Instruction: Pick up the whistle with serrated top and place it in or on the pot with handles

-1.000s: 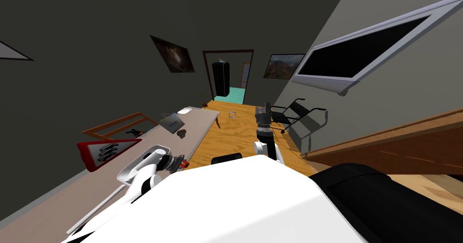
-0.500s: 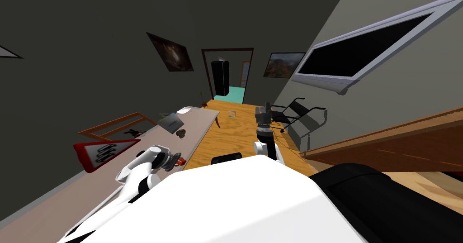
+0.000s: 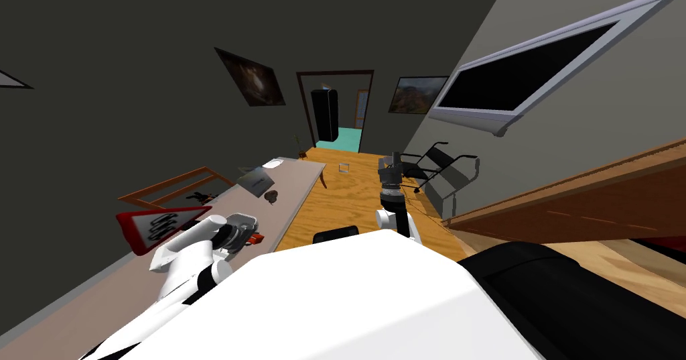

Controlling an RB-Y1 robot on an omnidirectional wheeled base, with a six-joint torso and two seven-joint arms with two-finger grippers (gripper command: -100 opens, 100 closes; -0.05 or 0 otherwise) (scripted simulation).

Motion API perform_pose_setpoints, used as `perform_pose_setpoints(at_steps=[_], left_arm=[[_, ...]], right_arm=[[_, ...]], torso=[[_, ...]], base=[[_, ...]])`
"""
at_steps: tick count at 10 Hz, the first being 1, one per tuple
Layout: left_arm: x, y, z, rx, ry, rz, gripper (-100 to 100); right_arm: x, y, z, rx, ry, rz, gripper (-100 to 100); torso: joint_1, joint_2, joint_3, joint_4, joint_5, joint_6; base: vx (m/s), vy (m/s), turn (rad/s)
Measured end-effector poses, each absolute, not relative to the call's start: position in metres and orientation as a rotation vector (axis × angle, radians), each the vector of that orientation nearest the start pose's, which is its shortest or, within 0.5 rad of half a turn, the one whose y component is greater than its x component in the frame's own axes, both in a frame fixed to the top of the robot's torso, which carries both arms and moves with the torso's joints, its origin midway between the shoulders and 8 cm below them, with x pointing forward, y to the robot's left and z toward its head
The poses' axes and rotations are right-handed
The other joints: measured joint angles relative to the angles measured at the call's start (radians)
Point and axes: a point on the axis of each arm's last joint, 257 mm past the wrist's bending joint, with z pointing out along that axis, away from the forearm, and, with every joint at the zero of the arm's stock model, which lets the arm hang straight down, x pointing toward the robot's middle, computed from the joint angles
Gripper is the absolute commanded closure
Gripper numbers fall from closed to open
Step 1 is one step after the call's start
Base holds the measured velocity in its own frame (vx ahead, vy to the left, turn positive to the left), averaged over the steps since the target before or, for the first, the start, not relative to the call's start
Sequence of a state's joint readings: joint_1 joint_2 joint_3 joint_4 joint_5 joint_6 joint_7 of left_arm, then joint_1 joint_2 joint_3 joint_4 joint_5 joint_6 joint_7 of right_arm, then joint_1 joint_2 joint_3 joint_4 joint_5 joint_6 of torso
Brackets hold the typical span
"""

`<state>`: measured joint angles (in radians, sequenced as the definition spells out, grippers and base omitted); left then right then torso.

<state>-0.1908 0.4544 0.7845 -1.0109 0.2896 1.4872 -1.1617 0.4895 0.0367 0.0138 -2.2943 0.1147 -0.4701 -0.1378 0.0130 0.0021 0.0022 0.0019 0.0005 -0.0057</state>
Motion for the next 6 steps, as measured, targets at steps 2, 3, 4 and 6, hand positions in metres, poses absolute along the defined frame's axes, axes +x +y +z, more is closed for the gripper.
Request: perform_pose_setpoints(at_steps=[2, 3, 4, 6], left_arm=[[0.259, 0.548, -0.451, -1.785, 2.512, -0.077, 100], [0.259, 0.559, -0.446, -1.77, 2.492, -0.034, 100], [0.257, 0.571, -0.44, -1.754, 2.471, 0.008, 100], [0.256, 0.595, -0.425, -1.726, 2.431, 0.085, 100]], right_arm=[[0.349, -0.265, 0.028, 0.674, 0.618, 1.371, 0], [0.349, -0.265, 0.028, 0.674, 0.618, 1.371, 0], [0.349, -0.265, 0.028, 0.674, 0.618, 1.371, 0], [0.349, -0.265, 0.028, 0.674, 0.618, 1.371, 0]], torso=[[-0.001, -0.001, -0.001, 0.0, 0.0, 0.0], [-0.001, -0.002, -0.001, -0.001, 0.0, 0.0], [-0.001, -0.002, -0.001, -0.001, 0.0, 0.0], [0.0, -0.003, -0.002, -0.001, 0.0, 0.0]], base=[[-0.029, 0.11, -0.027], [-0.023, 0.115, -0.027], [-0.011, 0.135, -0.019], [-0.013, 0.137, -0.024]])
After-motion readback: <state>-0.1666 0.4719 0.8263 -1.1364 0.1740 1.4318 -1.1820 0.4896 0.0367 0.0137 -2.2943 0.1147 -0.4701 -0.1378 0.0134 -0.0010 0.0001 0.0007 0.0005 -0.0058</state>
